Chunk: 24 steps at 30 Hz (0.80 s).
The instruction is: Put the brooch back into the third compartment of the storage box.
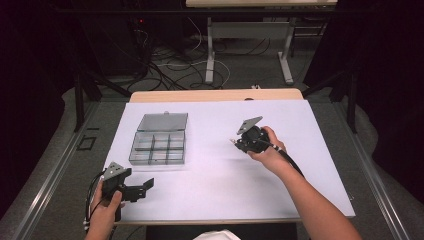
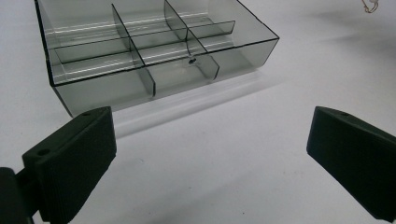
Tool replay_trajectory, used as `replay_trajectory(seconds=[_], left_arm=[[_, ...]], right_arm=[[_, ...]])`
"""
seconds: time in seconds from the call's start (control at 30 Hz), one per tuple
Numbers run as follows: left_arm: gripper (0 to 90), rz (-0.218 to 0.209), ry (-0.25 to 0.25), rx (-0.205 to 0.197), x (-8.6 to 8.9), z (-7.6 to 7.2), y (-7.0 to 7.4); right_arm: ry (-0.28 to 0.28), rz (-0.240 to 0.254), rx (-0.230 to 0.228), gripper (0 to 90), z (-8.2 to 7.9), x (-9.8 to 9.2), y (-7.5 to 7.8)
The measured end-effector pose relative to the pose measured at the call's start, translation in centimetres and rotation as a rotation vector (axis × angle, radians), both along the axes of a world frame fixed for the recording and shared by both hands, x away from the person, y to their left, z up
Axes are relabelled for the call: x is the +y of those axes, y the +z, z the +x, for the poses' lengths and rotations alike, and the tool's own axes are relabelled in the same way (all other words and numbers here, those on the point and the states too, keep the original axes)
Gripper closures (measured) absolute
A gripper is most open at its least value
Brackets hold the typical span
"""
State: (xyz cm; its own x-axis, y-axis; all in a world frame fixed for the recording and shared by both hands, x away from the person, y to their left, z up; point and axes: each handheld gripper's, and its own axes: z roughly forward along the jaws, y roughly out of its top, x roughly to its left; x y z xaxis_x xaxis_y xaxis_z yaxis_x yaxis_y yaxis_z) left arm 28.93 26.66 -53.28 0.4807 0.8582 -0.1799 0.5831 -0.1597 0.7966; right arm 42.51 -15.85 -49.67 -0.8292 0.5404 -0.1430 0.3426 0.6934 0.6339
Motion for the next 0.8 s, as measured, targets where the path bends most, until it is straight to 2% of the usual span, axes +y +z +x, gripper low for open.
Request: replay_trajectory(seconds=[0.73,0.77,0.8], left_arm=[[1.8,-0.005,0.005,-0.002,0.0,-0.1,0.0],[1.8,-0.005,0.005,-0.001,0.1,-0.1,0.0],[1.8,-0.005,0.005,-0.001,0.1,-0.1,0.0]], right_arm=[[0.030,0.050,-0.007,79.7,0.2,3.3,-0.4],[0.031,0.052,0.006,79.7,0.2,3.4,-0.3],[0.030,0.058,-0.005,79.7,0.2,3.6,-0.4]])
